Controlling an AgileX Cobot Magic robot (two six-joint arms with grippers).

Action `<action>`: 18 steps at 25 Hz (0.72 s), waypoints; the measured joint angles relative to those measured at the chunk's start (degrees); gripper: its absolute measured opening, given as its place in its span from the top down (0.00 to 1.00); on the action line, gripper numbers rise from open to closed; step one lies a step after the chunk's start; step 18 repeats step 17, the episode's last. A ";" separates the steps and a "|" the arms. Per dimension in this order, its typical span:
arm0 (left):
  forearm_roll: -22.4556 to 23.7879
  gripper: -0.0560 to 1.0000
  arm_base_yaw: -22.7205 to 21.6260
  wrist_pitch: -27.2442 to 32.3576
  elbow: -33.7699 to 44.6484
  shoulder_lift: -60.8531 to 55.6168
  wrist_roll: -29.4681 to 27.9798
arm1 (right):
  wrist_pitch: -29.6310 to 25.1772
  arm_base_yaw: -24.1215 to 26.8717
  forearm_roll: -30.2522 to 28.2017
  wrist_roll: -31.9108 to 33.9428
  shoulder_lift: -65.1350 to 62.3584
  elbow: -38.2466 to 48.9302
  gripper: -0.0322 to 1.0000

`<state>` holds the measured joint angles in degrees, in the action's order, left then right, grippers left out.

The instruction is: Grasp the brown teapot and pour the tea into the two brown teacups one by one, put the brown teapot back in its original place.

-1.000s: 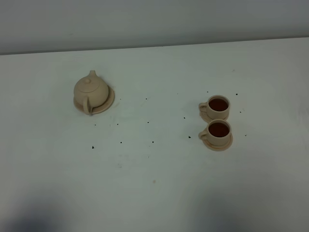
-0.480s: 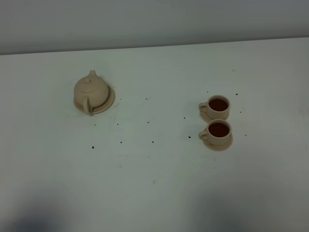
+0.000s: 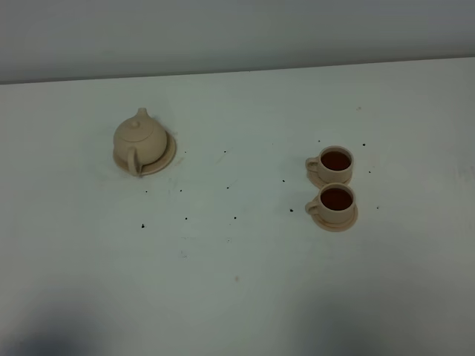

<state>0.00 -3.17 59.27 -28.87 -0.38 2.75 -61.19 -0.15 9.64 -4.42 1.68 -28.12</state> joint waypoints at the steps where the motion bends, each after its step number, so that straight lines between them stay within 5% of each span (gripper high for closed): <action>1: 0.00 0.54 0.00 0.00 0.00 0.00 0.00 | 0.00 0.00 0.00 0.00 0.00 0.00 0.74; 18: 0.00 0.54 0.00 0.00 0.00 0.00 0.00 | 0.00 0.00 0.00 0.00 0.00 0.00 0.74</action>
